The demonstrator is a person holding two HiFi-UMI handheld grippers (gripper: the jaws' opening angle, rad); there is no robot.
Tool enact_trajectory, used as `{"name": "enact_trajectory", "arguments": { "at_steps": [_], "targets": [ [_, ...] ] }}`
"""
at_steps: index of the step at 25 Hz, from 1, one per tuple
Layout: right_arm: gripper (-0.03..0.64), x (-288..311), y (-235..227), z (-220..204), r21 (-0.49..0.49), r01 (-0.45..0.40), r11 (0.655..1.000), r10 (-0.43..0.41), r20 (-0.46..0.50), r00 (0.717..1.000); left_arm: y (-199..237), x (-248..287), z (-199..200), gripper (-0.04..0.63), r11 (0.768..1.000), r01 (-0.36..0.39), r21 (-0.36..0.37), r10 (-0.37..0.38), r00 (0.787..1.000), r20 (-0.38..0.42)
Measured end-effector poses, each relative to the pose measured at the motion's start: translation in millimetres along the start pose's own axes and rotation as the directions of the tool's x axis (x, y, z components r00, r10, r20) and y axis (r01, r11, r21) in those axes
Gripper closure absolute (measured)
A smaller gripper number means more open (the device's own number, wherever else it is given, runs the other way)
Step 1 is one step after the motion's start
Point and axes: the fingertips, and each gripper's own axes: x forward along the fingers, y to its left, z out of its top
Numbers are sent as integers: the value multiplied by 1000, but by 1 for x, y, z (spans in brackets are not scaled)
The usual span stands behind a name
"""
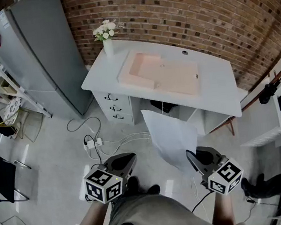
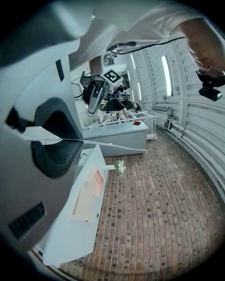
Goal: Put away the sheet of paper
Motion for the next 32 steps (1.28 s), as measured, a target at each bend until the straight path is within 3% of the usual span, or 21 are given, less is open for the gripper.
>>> {"name": "enact_trajectory", "arguments": {
  "at_steps": [4,9,22,28,32],
  "targets": [
    [594,19,7,11,1,27,1000,-27,3,1000,27,-16,11,580,1000,-13,-11,13,999,40],
    [594,35,15,23,11,66,998,-67,13,998,42,-25,26,580,1000,29,6,-30,996,80],
    [594,80,40,51,31,172,985,-172,15,985,113,-60,34,580,997,68,-40,-63,993,103],
    [594,77,32,54,75,258,963,-261,32,965,120,-59,29,580,994,102,-38,-98,991,96],
    [592,71,15,53,99,353,930,-356,9,935,125,-60,29,580,992,117,-46,-112,989,97]
  ]
}}
